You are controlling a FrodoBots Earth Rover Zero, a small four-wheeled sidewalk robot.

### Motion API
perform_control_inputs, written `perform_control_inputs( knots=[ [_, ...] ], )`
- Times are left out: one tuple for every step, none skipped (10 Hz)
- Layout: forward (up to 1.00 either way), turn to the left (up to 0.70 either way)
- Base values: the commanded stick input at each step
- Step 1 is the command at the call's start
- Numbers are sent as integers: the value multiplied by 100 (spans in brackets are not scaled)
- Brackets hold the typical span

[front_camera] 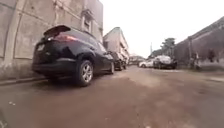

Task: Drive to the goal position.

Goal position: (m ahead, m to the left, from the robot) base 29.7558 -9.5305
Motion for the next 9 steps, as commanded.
perform_control_inputs(
  knots=[
    [100,5],
    [100,-17],
    [100,-28],
    [100,-28],
    [100,-28],
    [100,-28],
    [100,-28],
    [100,-28],
    [100,-28]
  ],
)
